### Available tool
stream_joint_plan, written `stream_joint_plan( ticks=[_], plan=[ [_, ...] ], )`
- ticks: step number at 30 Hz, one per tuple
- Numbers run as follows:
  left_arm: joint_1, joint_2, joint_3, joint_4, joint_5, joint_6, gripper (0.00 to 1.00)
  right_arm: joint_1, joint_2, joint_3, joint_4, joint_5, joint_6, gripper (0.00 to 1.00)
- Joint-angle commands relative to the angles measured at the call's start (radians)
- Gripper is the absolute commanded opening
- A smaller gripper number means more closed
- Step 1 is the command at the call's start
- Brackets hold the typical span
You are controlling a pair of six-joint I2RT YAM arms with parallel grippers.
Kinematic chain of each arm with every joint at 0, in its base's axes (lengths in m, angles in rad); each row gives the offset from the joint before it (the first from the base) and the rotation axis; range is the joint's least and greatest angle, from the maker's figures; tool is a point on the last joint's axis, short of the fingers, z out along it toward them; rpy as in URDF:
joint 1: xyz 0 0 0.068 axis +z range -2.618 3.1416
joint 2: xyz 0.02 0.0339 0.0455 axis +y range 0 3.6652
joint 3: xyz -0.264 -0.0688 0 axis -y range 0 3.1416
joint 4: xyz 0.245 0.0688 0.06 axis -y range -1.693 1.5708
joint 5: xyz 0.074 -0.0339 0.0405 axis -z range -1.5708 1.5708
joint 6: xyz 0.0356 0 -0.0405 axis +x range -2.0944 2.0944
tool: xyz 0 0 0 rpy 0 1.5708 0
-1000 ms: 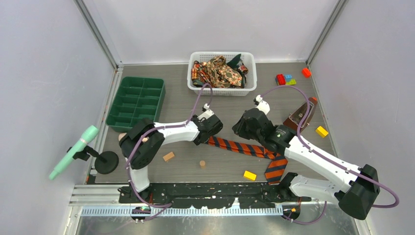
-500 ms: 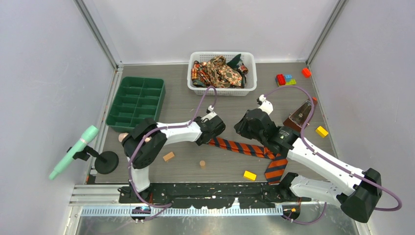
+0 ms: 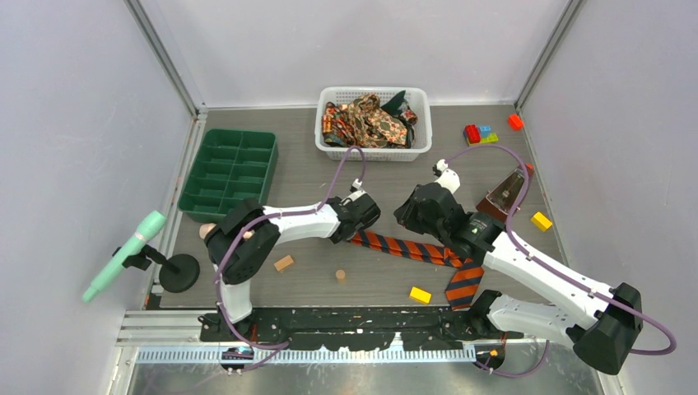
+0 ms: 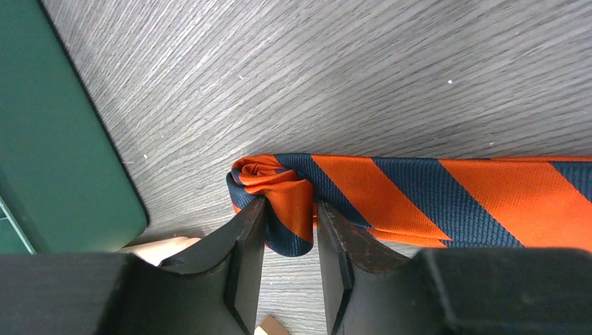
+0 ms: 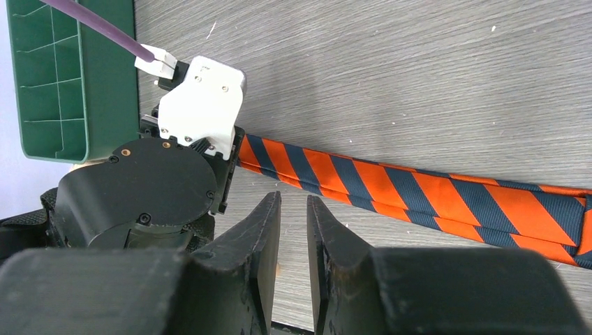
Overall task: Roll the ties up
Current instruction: Roll the tie at the center of the board.
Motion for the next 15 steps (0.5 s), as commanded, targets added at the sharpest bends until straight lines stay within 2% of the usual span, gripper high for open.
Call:
stream_joint_plan(
  ticks=[1,9,15],
  plan=[
    [-0.007,-0.014,0.014,0.015,0.119,-0.027,0.37,0.001,-0.035,0.001,-0.004,0.036,0.021,0.27],
    [-0.007,-0.047,0.010,0.031,0.192,-0.049,0.44,0.001,-0.040,-0.001,-0.010,0.037,0.023,0.28],
    [-0.007,-0.066,0.008,0.041,0.233,-0.066,0.38,0.001,-0.039,-0.003,-0.010,0.039,0.025,0.28]
  ],
)
